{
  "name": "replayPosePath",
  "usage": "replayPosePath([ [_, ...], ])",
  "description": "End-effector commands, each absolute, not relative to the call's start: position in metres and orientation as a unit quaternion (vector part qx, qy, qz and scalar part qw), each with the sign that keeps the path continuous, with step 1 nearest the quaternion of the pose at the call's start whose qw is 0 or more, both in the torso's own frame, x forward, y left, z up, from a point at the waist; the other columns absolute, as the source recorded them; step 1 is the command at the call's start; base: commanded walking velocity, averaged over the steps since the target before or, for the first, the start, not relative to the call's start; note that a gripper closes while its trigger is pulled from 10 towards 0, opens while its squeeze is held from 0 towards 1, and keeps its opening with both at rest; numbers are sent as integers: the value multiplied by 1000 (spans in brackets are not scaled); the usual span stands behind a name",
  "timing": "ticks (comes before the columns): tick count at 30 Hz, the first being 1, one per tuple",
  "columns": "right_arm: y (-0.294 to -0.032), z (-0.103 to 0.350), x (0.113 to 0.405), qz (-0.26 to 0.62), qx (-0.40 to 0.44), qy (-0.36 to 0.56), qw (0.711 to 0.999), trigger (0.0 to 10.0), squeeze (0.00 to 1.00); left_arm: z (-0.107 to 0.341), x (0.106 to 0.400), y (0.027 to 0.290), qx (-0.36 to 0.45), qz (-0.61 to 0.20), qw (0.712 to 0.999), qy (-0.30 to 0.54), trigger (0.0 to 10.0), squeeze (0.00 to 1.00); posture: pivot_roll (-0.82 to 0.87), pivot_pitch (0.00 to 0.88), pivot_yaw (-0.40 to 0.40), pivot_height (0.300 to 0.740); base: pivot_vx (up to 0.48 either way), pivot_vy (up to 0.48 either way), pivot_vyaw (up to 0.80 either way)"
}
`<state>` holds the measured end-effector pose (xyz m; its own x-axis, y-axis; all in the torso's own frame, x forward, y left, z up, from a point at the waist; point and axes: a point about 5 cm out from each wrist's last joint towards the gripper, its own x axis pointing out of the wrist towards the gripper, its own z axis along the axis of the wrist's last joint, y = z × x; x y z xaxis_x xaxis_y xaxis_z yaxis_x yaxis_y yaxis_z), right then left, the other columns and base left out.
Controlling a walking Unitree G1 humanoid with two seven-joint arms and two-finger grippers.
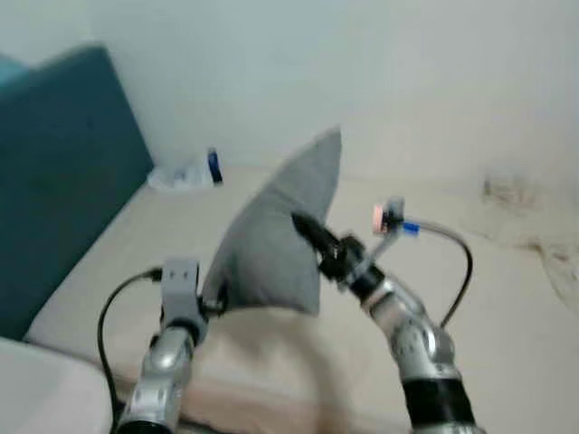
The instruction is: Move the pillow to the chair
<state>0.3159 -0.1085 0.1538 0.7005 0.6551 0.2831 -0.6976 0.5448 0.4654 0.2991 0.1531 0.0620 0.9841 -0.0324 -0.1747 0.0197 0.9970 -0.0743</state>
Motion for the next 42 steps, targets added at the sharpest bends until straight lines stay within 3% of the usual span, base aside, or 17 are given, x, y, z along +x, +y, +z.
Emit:
replayPosePath([
  [1,-99,165,315,406,280,-62,868,10000,0,59,296,160,-36,-2,995,93,10000,0,-15,0,14,740,0,0,763],
  [42,-95,153,311,394,288,-36,872,10000,0,59,294,162,-22,2,995,99,10000,0,-12,11,10,740,0,0,762],
])
